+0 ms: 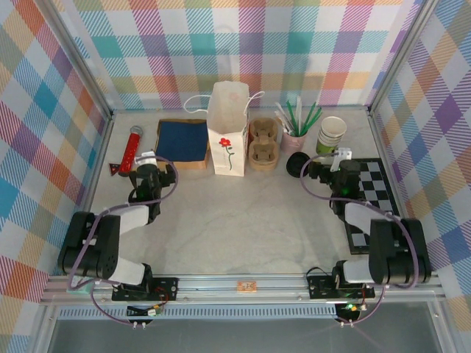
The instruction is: Pack the takeout coffee
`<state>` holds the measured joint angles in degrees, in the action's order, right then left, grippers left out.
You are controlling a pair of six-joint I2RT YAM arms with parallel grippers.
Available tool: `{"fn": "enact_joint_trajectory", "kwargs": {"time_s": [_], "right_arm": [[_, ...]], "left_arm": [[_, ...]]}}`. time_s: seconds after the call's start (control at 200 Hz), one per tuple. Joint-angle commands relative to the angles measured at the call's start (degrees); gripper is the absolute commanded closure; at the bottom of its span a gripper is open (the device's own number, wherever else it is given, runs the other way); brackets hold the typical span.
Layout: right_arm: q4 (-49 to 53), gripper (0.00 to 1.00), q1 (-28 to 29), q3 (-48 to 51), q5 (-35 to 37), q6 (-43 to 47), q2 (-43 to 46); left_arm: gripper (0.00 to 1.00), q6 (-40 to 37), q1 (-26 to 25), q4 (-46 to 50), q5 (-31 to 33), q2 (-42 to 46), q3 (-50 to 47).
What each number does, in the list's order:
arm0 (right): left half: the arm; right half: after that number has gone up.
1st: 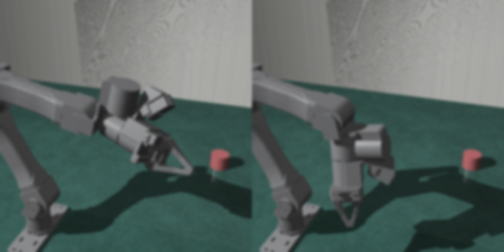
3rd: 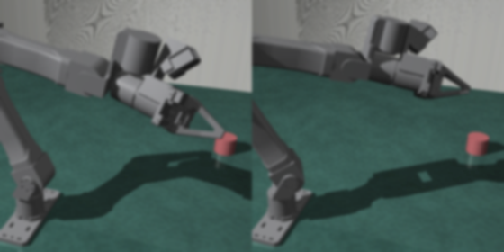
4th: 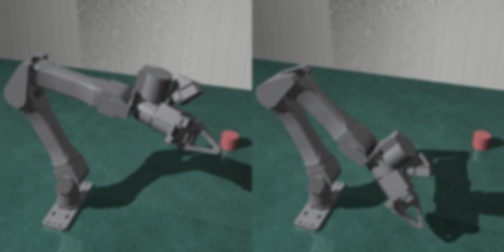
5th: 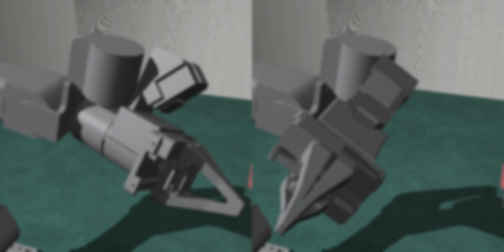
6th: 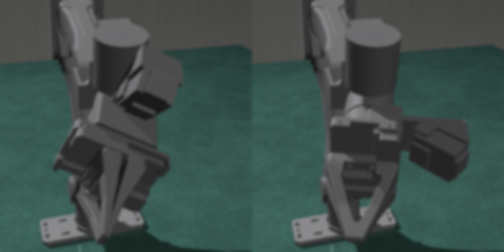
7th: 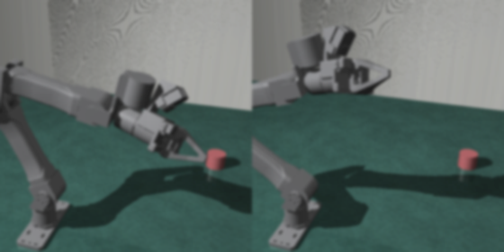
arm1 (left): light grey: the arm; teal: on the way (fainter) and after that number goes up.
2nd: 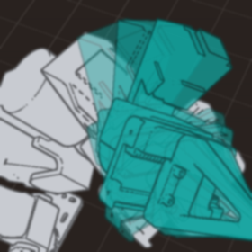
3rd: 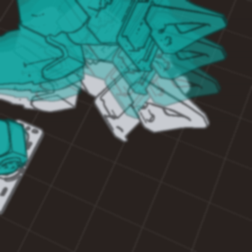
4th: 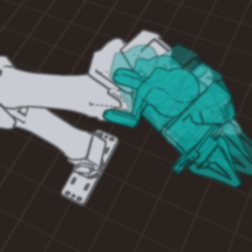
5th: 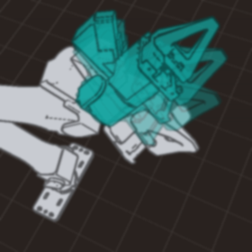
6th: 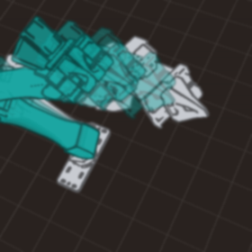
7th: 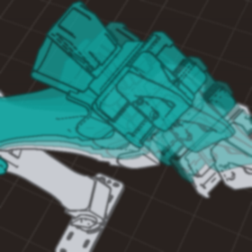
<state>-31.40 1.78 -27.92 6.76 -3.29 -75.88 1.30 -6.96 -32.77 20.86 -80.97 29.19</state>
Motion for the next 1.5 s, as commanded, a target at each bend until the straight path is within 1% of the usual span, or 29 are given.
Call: {"fn": "enact_joint_trajectory", "kwargs": {"time_s": [0.0, 0.055, 0.115, 0.17, 0.205, 0.245, 0.295, 0.325, 0.385, 0.45, 0.53, 0.575, 0.685, 0.775, 0.91, 0.94, 0.99, 1.05, 1.1, 1.235, 1.496], "right_arm": [[9.3, 0.01, -0.1, 0.2, -1.1, -3.5, 5.9], [15.3, 0.01, -0.2, -1.1, -1.5, -5.8, 8.7], [23.4, 0.01, -0.2, -3.6, -4.2, -9.6, 11.5], [31.4, 0.01, -0.2, -6.5, -5.8, -16.5, 13.6], [37.5, 0.01, -0.1, -8.6, -6.1, -21.7, 15.0], [44.9, 0.01, -0.1, -10.6, -7.4, -25.0, 16.4], [47.6, 0.01, -0.1, -11.7, -12.9, -23.0, 17.6], [49.6, 0.01, 0.0, -12.4, -14.6, -22.9, 18.1], [53.6, 0.01, -0.1, -13.8, -15.9, -22.7, 19.3], [57.3, 0.01, -0.1, -15.1, -15.6, -22.7, 20.8], [60.4, 0.01, -0.1, -16.2, -16.4, -22.9, 22.4], [61.7, 0.01, -0.1, -17.0, -17.2, -23.0, 22.8], [66.5, 0.01, 0.1, -19.4, -15.8, -23.5, 22.6], [70.1, 0.01, 0.3, -22.3, -14.4, -22.0, 21.8], [74.2, 0.01, 0.5, -26.3, -13.5, -20.7, 20.6], [74.5, 0.00, 0.5, -26.6, -12.5, -21.1, 20.5], [74.3, 0.03, 0.8, -26.5, -10.8, -21.8, 20.7], [72.9, 0.02, 1.5, -25.4, -8.6, -21.7, 21.5], [73.3, 0.01, 1.6, -25.6, -8.9, -21.4, 21.4], [79.8, 0.01, 1.9, -31.8, -8.7, -19.0, 14.9], [83.3, 0.01, 2.6, -40.6, -7.4, -17.8, 9.4]], "left_arm": [[0.00, 6.9, -0.4, 20.7, 8.5, 3.3, 7.3], [0.00, 10.4, -0.4, 30.5, 8.4, 3.6, 11.9], [0.00, 14.3, -0.3, 37.2, 7.2, 4.3, 15.3], [0.00, 16.7, -0.5, 41.3, 6.4, 5.8, 16.8], [0.00, 19.5, -0.6, 44.4, 7.2, 6.9, 17.6], [0.00, 20.8, -0.5, 47.7, 6.7, 8.4, 18.4], [0.00, 22.3, -0.6, 52.0, 5.6, 10.8, 19.0], [0.00, 23.0, -0.6, 53.7, 4.6, 12.6, 19.0], [0.00, 24.8, -0.6, 56.4, 2.6, 16.5, 18.6], [0.00, 25.4, -0.7, 58.5, -1.0, 20.9, 18.1], [0.00, 26.4, -1.2, 61.0, -5.3, 25.3, 18.0], [0.00, 27.2, -2.1, 62.4, -6.7, 27.3, 17.9], [0.00, 29.4, -5.7, 63.2, -7.9, 31.7, 15.6], [0.00, 31.1, -9.3, 61.7, -7.2, 35.0, 12.7], [0.01, 31.7, -15.0, 62.6, -5.3, 37.6, 11.7], [0.03, 31.9, -16.0, 62.8, -4.8, 37.5, 11.4], [0.04, 33.0, -17.9, 64.1, -3.5, 36.8, 11.3], [0.04, 33.9, -20.0, 64.7, -3.0, 36.0, 11.4], [0.04, 34.4, -21.9, 64.5, -2.2, 35.9, 11.4], [0.04, 33.3, -26.2, 63.3, -2.7, 35.1, 12.9], [0.04, 31.1, -31.8, 60.9, -5.3, 30.1, 13.0]]}}
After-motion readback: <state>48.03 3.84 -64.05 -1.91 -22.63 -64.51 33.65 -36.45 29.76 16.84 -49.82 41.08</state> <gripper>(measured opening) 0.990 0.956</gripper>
